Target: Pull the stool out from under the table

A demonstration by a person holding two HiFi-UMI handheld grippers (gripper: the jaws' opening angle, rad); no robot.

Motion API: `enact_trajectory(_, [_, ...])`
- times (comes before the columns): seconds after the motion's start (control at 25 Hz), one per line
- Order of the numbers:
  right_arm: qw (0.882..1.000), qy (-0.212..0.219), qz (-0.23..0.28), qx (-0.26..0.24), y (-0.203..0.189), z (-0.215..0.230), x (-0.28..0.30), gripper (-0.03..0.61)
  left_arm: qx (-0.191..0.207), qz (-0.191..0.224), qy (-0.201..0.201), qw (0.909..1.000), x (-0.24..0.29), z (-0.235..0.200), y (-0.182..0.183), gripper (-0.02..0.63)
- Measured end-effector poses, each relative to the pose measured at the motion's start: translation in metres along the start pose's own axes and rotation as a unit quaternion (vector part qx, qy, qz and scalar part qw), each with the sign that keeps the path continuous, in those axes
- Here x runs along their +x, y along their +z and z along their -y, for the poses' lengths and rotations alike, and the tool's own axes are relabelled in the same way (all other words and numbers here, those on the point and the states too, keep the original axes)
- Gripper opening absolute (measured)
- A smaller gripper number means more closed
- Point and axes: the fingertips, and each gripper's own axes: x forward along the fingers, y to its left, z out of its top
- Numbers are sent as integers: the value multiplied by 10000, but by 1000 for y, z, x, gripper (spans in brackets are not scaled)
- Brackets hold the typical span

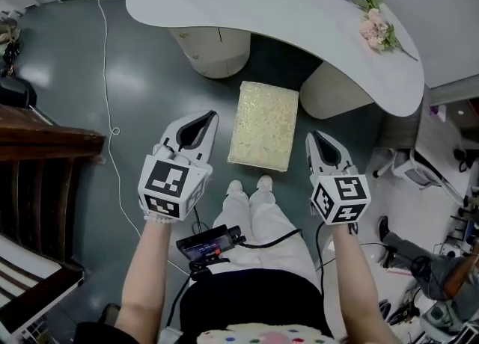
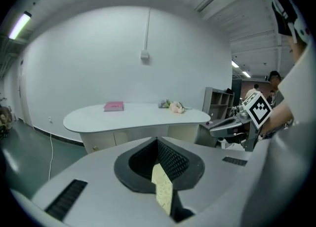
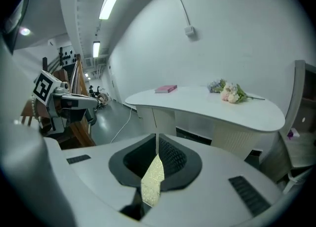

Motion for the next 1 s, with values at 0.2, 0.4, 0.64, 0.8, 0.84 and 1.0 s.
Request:
enact_trajectory(0.2, [9995,24,275,-145,29,-14,-30,44,-51,389,238,9989,-30,-6,38,16])
enact_trajectory(0.4, [9982,91,552,-229,59,-24,-46,44,57,590,272,9979,-48,-2,62,17])
enact_trajectory(0.64, [9965,228,715,-378,80,-42,-60,44,175,742,344,9965,-69,-4,81,17])
enact_trajectory(0.8, [9950,330,806,-490,86,-50,-63,44,125,820,401,9957,-80,-5,86,17])
enact_trajectory(0.84, [9949,337,816,-482,87,-51,-64,44,117,819,395,9958,-81,-5,87,17])
enact_trajectory(1.0, [9950,354,820,-446,91,-54,-63,44,115,780,368,9962,-83,-2,87,17])
